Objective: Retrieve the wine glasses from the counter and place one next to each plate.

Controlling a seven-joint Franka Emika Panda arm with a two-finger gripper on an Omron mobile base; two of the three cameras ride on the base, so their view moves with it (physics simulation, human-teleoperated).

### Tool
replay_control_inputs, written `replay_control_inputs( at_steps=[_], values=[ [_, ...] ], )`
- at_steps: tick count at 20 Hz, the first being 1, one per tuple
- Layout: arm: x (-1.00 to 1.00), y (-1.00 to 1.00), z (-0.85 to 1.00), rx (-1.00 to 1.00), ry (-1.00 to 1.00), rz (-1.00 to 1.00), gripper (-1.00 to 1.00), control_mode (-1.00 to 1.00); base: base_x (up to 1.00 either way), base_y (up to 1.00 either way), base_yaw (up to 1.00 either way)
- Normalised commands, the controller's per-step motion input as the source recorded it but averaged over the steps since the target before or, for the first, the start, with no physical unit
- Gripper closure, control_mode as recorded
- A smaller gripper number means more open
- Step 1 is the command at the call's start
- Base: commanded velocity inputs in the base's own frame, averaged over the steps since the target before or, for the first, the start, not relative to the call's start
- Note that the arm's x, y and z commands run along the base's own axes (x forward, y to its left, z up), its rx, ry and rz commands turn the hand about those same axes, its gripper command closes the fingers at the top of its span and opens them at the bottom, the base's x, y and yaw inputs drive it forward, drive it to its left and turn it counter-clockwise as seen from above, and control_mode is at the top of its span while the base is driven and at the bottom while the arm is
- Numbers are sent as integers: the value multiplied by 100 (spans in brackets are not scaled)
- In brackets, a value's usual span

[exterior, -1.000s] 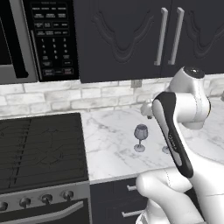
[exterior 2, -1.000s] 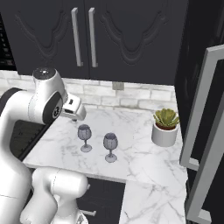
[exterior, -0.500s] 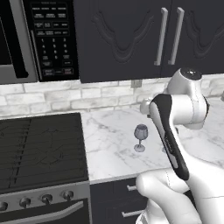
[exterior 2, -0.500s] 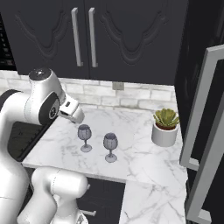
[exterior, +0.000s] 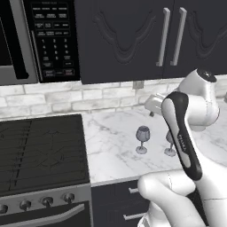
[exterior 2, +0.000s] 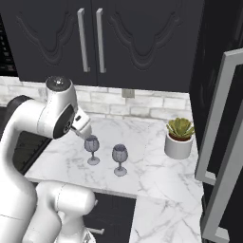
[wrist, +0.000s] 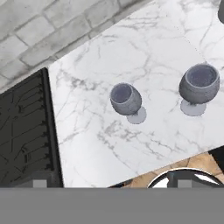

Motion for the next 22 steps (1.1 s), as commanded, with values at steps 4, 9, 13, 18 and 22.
replay_control_inputs(
  at_steps=[4, 9, 13, 18, 22],
  values=[
    [0, 0, 0, 22, 0, -13, -100, -100, 0, 0, 0],
    [0, 0, -6, 16, 0, -29, -100, -100, 0, 0, 0],
    [0, 0, -7, 21, 0, -43, -100, -100, 0, 0, 0],
    [0, -10, -5, 29, 0, -35, -100, -100, 0, 0, 0],
    [0, -27, 0, 54, 1, -1, -100, -100, 0, 0, 0]
  ],
)
